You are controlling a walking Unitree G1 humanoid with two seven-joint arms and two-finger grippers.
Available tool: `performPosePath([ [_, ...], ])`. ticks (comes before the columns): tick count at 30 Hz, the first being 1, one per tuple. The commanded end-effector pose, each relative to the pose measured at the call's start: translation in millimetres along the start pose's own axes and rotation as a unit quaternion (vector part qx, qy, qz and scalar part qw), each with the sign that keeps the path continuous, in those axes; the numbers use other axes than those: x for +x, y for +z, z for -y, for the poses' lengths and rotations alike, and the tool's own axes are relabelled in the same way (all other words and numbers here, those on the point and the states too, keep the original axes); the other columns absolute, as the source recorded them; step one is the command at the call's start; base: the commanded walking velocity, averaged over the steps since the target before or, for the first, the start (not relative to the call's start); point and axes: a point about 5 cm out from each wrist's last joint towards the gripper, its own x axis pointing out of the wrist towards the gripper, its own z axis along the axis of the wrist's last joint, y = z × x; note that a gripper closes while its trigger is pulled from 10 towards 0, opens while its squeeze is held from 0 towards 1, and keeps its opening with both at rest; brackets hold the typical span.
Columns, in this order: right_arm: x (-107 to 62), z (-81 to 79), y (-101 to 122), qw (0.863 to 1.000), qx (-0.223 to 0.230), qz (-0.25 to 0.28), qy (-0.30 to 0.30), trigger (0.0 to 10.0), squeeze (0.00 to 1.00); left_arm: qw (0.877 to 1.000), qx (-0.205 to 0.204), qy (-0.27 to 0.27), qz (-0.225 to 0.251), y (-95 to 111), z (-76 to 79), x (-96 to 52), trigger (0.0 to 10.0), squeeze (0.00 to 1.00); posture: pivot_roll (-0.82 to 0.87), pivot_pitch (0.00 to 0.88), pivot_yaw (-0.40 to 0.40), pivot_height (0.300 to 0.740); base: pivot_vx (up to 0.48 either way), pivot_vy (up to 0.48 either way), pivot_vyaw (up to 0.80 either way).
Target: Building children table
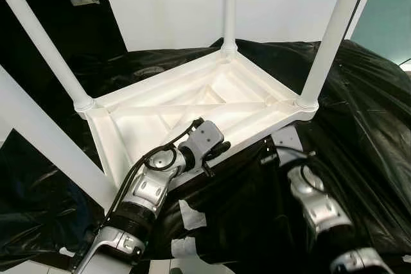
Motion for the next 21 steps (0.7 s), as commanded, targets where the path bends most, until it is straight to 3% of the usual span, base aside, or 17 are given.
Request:
performPosePath([
  [1, 1.8, -3.7, 0, 1.0, -0.004, -0.002, 0.015, 10.0, 0.0, 0.998, -0.009, 0.007, -0.06, -23, 4.1, -2.9, 10.0, 0.0, -0.04, 0.0, 0.056, 0.74, 0.0, 0.0, 0.0],
  [3, 6.7, -3.0, 5, 1.0, -0.011, 0.007, 0.024, 10.0, 0.0, 0.997, -0.005, -0.022, -0.076, -28, 10.7, -2.7, 10.0, 0.0, -0.04, 0.0, 0.055, 0.74, 0.0, 0.0, 0.0],
  [6, 19.2, -0.7, 13, 0.999, -0.022, 0.012, 0.047, 10.0, 0.0, 0.986, -0.013, -0.125, -0.109, -40, 36.7, -5.1, 10.0, 0.0, -0.03, 0.0, 0.052, 0.74, 0.0, 0.0, 0.0],
  [9, 24.9, 2.2, 9, 0.998, -0.02, -0.002, 0.054, 10.0, 0.0, 0.982, -0.02, -0.15, -0.116, -44, 45.5, -5.9, 10.0, 0.0, -0.03, 0.0, 0.053, 0.74, 0.0, 0.0, 0.0],
  [16, 35.3, 13.4, 0, 0.999, -0.015, -0.018, 0.049, 10.0, 0.0, 0.98, -0.04, -0.17, -0.099, -38, 54.1, -3.2, 10.0, 0.0, -0.03, 0.0, 0.058, 0.74, 0.0, 0.0, 0.0],
  [21, 36.6, 9.4, 12, 0.998, -0.008, 0.017, 0.062, 10.0, 0.0, 0.987, -0.042, -0.139, -0.071, -30, 49.7, 4.4, 10.0, 0.0, -0.02, 0.0, 0.06, 0.74, 0.0, 0.0, 0.0],
])
